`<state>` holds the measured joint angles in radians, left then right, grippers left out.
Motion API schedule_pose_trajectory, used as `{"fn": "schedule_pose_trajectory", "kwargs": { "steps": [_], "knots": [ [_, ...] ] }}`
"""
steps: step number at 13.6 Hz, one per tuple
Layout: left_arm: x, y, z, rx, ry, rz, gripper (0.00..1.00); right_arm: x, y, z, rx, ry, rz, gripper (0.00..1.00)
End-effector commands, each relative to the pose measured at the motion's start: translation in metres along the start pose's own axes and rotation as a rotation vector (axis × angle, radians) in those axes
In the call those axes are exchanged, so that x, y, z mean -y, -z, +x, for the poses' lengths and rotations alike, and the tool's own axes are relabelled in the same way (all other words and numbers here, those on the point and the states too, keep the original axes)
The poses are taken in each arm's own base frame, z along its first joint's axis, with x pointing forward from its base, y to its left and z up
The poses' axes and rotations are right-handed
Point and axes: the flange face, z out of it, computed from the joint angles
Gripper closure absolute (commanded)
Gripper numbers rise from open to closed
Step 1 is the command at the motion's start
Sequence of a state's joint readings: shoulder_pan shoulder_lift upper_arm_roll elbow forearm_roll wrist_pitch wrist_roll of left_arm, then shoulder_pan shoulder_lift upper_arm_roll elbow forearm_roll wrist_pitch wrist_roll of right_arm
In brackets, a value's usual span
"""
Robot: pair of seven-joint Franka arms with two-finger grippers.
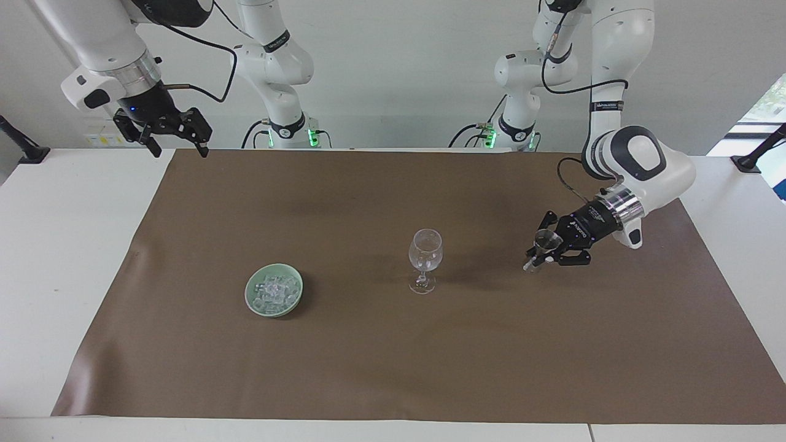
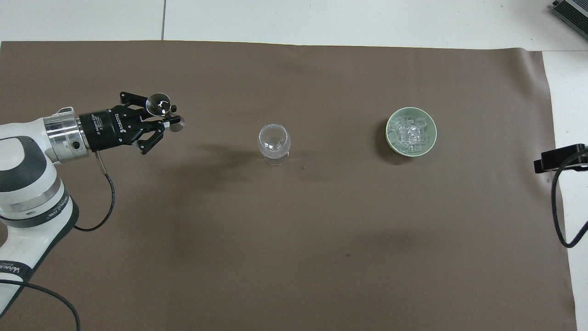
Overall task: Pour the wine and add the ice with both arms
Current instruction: 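Lift the silver cup with the left gripper and carry it over the glass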
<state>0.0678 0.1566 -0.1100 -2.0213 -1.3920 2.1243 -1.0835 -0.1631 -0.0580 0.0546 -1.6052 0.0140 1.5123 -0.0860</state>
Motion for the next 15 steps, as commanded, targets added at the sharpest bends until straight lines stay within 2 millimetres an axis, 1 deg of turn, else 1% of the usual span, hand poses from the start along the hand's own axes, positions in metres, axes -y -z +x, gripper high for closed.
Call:
{"fn": "schedule_pose_trajectory", "kwargs": {
  "steps": [1,6,11,15],
  "knots": [
    [0.023,-0.012,-0.026,-0.04,0.006,-0.015,1.0,0.0,0.001,0.001,-0.007,0.006,0.013,0.0],
    [0.057,-0.044,-0.046,-0.083,-0.001,-0.021,1.0,0.0,0.001,0.001,-0.007,0.005,0.013,0.0],
    [0.079,-0.073,-0.062,-0.122,-0.029,-0.05,1.0,0.0,0.001,0.001,-0.007,0.005,0.013,0.0],
    [0.088,-0.085,-0.067,-0.156,-0.064,-0.07,1.0,0.0,0.001,0.001,-0.007,0.006,0.013,0.0]
  ]
}}
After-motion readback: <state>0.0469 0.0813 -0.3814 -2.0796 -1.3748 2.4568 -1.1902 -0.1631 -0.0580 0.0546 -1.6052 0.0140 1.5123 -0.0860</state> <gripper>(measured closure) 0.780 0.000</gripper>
